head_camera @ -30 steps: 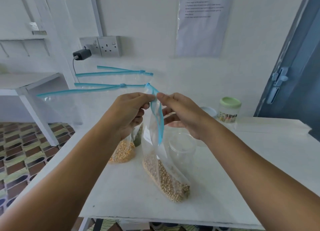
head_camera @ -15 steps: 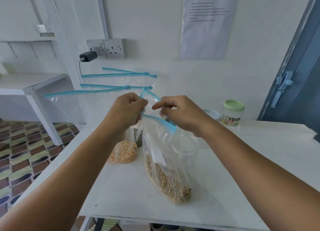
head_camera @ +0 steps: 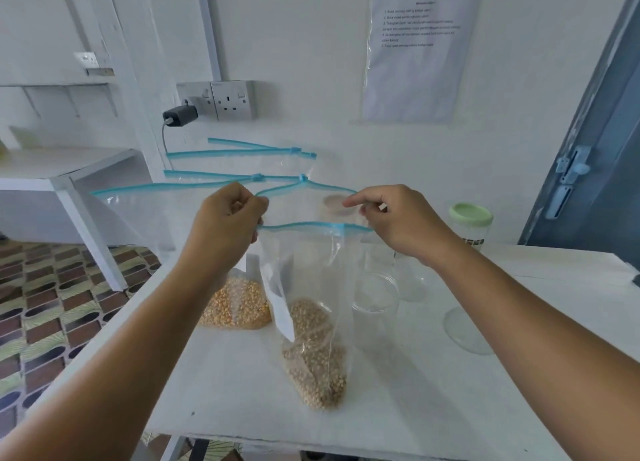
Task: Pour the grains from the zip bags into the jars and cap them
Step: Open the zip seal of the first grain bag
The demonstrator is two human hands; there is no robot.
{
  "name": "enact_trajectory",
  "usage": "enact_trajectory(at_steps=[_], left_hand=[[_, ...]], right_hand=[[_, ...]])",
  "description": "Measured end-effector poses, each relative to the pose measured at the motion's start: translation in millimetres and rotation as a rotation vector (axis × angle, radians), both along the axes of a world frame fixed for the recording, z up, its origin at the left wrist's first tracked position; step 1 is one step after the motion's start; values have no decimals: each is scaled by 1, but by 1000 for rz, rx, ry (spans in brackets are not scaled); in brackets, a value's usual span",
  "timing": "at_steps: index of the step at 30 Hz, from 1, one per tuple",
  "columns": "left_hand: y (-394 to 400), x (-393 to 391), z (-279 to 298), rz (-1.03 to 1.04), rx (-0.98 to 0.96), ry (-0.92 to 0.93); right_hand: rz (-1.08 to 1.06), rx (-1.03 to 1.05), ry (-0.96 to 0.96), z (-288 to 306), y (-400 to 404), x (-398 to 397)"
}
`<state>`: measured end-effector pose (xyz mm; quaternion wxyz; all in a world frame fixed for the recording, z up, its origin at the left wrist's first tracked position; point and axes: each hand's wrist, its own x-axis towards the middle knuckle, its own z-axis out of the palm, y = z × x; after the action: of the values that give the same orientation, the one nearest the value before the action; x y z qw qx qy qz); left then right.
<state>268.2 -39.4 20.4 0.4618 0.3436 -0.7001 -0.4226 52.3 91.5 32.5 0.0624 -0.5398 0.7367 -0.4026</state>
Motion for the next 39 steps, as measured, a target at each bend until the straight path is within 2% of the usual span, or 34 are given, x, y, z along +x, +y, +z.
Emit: enact_trajectory(at_steps=[2, 6, 10, 15, 18, 21, 24, 31, 33, 36, 39], left_hand=[[7, -4, 0, -33, 16, 28], [27, -20, -7, -134, 22, 24], [38, -29, -19, -188, 0, 22], [47, -33, -30, -244, -6, -11], [50, -22, -36, -336, 63, 0], [41, -5, -58, -290, 135, -1], [19, 12, -91, -262, 289, -54], [-8, 26, -157, -323, 918, -21], [-8, 17, -161, -329, 974, -24], [-10, -1, -166, -212, 1015, -7], [-17, -10, -174, -215, 1073, 2]], right_hand=[[40, -1, 12, 7, 0, 1], [229, -10, -89, 33, -8, 12], [351, 129, -130, 52, -18, 28], [286, 334, -97, 49, -30, 35], [163, 298, -7, 38, -33, 33], [125, 296, 115, 28, -30, 21], [139, 322, 135, 22, -24, 15], [146, 148, 29, 14, -25, 21], [147, 111, 14, 12, -27, 24], [149, 61, -2, 8, -25, 27], [154, 19, -38, 5, -24, 25]])
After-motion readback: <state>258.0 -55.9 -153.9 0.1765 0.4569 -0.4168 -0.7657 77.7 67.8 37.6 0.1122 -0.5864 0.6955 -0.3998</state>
